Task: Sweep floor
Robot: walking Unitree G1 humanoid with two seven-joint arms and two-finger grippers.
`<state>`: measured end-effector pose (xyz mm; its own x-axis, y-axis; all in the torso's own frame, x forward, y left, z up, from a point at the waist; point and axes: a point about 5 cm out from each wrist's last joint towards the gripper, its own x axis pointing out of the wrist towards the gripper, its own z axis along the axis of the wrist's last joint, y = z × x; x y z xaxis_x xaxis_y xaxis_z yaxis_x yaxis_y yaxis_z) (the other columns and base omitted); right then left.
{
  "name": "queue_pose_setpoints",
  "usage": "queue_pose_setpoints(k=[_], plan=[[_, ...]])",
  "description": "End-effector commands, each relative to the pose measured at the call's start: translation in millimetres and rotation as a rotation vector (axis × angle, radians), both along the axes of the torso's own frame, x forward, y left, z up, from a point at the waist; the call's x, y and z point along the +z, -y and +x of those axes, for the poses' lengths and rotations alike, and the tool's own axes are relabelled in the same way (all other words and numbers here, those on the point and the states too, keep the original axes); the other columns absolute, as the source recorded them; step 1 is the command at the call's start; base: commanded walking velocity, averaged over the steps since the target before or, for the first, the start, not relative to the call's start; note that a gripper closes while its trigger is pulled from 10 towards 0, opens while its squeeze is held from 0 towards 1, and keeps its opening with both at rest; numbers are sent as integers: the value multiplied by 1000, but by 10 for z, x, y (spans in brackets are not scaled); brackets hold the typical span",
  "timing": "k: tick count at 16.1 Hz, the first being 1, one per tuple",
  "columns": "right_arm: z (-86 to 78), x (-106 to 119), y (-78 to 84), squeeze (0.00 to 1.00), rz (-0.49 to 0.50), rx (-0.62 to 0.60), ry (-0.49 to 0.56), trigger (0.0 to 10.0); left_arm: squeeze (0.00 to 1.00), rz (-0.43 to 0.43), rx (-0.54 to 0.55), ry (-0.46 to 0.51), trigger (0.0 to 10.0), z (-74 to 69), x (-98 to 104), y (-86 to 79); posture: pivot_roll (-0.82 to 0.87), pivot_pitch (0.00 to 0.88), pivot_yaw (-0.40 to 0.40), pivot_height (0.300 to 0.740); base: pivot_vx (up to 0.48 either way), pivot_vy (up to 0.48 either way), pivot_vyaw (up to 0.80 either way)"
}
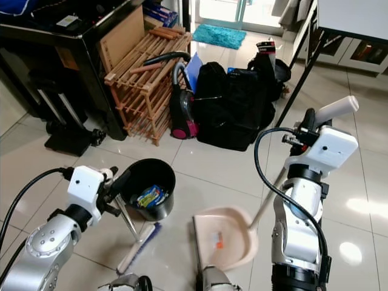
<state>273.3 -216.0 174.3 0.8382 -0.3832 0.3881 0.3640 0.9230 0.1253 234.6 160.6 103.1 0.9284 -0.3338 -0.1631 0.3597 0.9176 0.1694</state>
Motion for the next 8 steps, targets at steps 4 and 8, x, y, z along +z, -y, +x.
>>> queue_pose_setpoints(k=[4, 8], plan=[[-67, 26, -58, 0, 34, -3, 20, 10000, 0, 22, 13, 33, 10000, 25, 63, -6, -3, 162, 19, 740, 0, -265, 0], [-102, -13, -83, 0, 57, -15, -12, 10000, 0, 17, 17, 38, 10000, 53, 67, 19, -11, 164, 14, 740, 0, -425, -600]])
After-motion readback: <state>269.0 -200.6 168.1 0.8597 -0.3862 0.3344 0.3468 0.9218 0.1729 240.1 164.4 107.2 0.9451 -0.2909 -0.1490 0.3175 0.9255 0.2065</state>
